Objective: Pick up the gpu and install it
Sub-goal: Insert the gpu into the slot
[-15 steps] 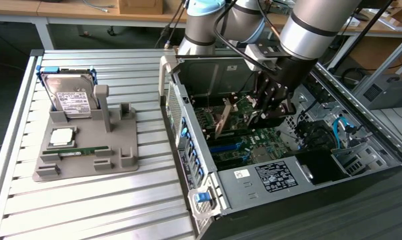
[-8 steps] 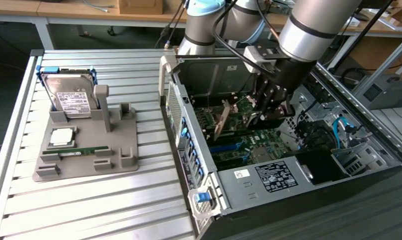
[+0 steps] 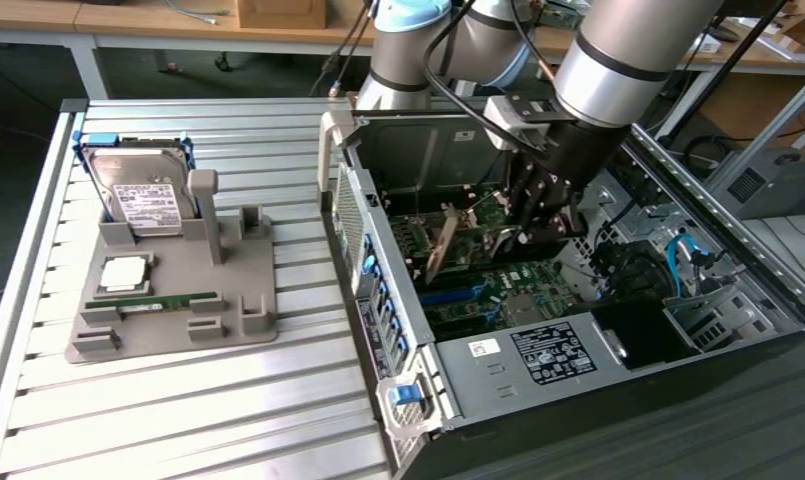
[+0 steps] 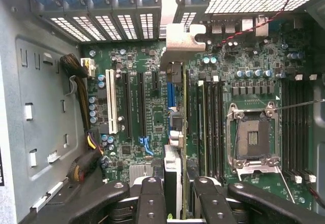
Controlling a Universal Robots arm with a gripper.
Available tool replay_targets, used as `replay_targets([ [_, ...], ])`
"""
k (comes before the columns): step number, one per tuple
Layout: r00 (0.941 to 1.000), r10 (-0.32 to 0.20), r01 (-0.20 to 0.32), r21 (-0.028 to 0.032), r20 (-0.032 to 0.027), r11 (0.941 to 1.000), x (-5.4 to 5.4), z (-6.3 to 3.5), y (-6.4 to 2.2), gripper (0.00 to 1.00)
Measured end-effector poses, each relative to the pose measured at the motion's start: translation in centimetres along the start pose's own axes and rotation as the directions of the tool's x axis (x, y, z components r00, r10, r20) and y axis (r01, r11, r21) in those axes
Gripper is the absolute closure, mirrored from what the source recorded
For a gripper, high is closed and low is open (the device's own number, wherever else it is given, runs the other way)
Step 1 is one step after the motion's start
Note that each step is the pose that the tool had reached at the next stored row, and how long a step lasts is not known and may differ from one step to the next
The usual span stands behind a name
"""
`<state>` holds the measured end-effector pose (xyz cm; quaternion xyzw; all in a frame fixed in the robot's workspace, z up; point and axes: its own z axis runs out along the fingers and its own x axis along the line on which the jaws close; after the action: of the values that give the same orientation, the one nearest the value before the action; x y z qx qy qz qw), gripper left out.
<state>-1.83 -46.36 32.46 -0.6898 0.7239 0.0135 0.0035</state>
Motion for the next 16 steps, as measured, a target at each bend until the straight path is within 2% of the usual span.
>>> replay_targets([
  [7,1.0,0.0,0.0,0.0,0.0008,1.0,0.03,0.46,0.29,0.73],
  [8,1.0,0.0,0.0,-0.0002,0.0041,1.0,0.03,0.53,0.34,0.73],
  [9,0.9999,0.0,0.0,-0.0005,0.0107,1.0,0.03,0.59,0.4,0.73],
  [12,0.9998,0.0,0.0,-0.001,0.0218,1.0,0.04,0.69,0.51,0.73],
  [16,0.9995,0.0,0.0,-0.0015,0.0323,1.0,0.06,0.82,0.66,0.73],
])
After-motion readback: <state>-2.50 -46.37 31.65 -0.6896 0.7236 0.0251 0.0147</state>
